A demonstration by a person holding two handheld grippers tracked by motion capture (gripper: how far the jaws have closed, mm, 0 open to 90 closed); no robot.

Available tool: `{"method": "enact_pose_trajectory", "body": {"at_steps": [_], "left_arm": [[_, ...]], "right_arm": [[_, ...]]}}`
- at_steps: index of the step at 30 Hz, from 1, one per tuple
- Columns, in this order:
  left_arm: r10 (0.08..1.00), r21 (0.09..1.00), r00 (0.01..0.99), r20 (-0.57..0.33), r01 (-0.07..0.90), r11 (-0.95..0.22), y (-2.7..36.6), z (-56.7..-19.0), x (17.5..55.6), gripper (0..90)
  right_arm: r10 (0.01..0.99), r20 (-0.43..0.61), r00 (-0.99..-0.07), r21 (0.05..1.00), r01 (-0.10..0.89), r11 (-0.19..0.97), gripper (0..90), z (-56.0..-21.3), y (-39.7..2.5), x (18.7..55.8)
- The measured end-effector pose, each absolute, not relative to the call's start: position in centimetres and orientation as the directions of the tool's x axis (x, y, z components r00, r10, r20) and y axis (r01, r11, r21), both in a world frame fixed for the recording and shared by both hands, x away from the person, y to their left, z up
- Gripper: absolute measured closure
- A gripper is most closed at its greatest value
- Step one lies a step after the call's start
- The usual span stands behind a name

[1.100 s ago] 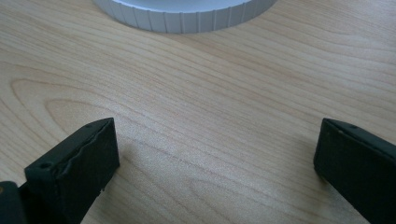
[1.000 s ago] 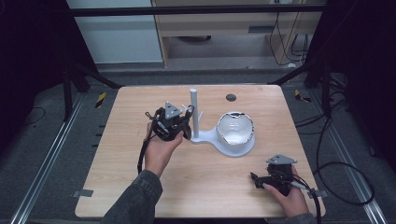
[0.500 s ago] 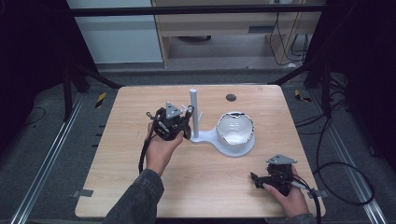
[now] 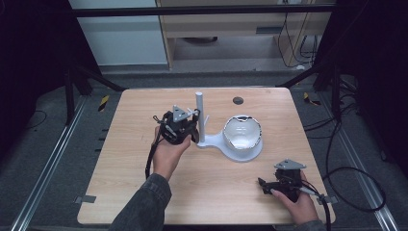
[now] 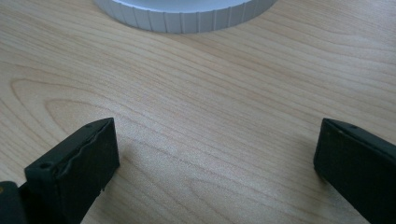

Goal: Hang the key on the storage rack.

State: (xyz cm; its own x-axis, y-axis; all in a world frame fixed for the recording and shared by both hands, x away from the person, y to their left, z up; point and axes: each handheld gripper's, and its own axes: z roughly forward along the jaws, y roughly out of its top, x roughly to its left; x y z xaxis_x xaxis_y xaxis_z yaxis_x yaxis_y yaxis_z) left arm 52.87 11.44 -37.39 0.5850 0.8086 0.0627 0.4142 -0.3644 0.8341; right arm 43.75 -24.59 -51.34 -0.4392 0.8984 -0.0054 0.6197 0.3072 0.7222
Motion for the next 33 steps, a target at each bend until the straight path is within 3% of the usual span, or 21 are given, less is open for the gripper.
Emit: {"method": "enact_pose_trajectory", "body": {"at_steps": [33], "left_arm": [[0.811, 0.849, 0.584, 0.033, 0.411, -0.331, 11.02, -38.09, 53.45, 78.9]], "right_arm": [[0.899, -0.005, -0.438, 0.722, 0.62, 0.307, 0.4, -51.34, -24.57, 43.73]]}}
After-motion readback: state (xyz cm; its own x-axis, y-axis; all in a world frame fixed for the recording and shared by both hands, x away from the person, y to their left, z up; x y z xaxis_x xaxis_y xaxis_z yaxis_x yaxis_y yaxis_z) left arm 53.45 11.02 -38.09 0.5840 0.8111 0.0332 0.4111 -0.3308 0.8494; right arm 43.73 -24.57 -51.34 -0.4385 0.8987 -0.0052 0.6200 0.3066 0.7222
